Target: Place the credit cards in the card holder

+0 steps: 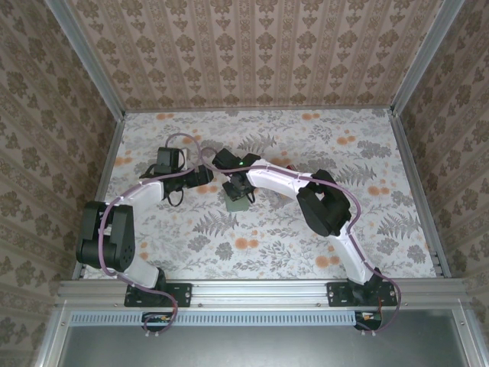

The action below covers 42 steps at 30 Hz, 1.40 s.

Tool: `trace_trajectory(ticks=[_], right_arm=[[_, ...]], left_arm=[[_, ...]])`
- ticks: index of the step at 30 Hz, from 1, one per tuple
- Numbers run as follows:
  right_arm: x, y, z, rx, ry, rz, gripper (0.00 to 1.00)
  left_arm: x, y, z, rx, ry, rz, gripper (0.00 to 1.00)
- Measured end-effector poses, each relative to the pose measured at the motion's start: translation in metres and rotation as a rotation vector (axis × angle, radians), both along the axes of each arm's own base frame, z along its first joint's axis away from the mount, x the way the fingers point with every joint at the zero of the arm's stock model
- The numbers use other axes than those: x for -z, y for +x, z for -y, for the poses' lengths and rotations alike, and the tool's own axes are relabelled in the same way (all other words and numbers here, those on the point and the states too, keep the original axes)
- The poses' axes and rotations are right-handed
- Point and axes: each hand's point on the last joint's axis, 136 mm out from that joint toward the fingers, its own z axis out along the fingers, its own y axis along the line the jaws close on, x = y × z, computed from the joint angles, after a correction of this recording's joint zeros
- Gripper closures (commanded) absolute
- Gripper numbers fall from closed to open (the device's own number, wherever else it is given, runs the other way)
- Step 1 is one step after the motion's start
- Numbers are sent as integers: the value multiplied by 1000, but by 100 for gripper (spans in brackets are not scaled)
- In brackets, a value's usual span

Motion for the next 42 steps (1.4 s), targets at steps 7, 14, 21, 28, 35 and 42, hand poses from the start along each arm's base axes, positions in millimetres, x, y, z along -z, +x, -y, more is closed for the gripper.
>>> trace_trajectory(ticks=[7,14,21,28,35,42], right_arm=[[-4,3,-2,-5,5,23,91],[-6,-3,2,7,36,34,98],[-15,-7,5,38,101,32,100],[-15,-5,5,61,135,35,100],[-20,-8,14,106,206,38,100],[-41,1,17,176,349,75,100]], left_arm=[[0,0,0,-1,-3,-2,0],[0,0,1,0,-5,-1,0],[-1,-1,3,3,-18,-6,0],[-2,-1,2,-4,-53,-16,1],[-8,-2,6,-12,-203,-43,5],[-17,-8,21,6,-327,-66,16]])
